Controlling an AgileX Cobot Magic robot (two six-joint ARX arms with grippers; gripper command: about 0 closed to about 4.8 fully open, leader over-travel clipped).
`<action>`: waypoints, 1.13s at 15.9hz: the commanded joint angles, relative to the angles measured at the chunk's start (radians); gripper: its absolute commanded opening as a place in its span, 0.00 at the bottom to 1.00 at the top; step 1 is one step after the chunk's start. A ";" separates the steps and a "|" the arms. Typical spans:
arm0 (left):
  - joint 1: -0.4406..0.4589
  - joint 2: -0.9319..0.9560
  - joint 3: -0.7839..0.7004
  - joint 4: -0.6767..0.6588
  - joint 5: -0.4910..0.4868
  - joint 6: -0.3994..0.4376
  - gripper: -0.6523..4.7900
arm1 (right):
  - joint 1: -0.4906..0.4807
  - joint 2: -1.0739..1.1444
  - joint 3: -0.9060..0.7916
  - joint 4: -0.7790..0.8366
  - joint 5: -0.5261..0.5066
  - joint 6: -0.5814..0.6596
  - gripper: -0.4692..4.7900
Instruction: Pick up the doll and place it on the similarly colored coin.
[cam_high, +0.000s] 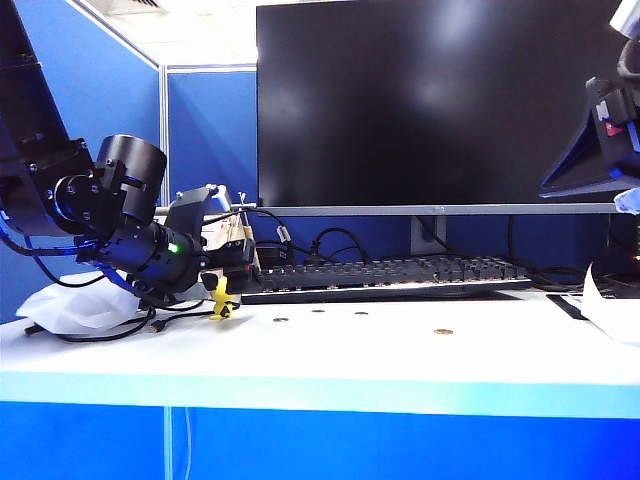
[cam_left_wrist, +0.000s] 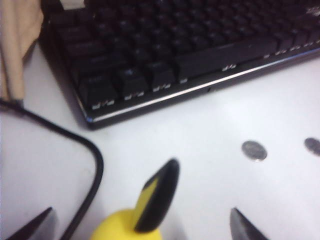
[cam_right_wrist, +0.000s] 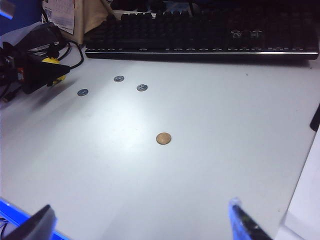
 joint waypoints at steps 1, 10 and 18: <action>0.001 -0.002 0.001 -0.013 -0.005 0.001 0.99 | -0.012 -0.001 0.005 0.019 0.002 0.000 1.00; 0.001 -0.002 0.002 0.016 -0.032 0.005 0.44 | -0.037 -0.001 0.005 0.017 -0.002 0.001 0.99; 0.001 -0.002 0.002 0.015 -0.029 0.004 0.23 | -0.037 -0.001 0.005 0.017 -0.002 0.001 0.99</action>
